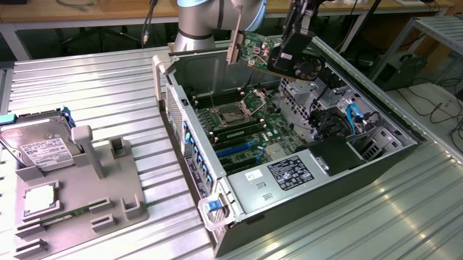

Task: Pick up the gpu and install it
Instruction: 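Insert the gpu into the slot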

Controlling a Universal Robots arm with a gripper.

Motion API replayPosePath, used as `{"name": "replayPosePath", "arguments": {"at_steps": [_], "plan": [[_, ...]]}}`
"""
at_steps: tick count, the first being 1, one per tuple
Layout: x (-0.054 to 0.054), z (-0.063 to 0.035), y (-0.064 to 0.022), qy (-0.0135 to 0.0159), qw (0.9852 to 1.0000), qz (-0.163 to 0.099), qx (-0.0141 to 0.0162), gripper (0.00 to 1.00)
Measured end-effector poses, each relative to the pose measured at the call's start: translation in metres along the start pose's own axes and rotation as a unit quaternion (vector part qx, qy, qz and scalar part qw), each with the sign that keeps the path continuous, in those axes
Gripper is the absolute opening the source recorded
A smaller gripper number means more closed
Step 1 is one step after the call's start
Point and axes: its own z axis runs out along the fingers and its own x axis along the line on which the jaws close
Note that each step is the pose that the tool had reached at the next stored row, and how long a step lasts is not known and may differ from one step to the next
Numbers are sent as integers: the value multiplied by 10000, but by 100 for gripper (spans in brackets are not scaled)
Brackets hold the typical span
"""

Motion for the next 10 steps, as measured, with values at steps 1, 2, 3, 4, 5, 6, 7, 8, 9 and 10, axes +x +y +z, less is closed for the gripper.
{"name": "replayPosePath", "arguments": {"at_steps": [1,2,3,4,5,6,7,8,9,10], "plan": [[0,0,0,3,10000,-54,-1,27],[0,0,0,7,9999,-137,-3,27],[0,0,0,10,9998,-207,-4,27],[0,0,0,13,9997,-261,-6,27],[0,0,0,16,9995,-325,-7,27],[0,0,0,19,9993,-383,-8,27],[0,0,0,22,9990,-440,-10,27],[0,0,0,25,9987,-501,-11,27],[0,0,0,28,9985,-554,-12,27],[0,0,0,30,9981,-608,-13,27]]}}
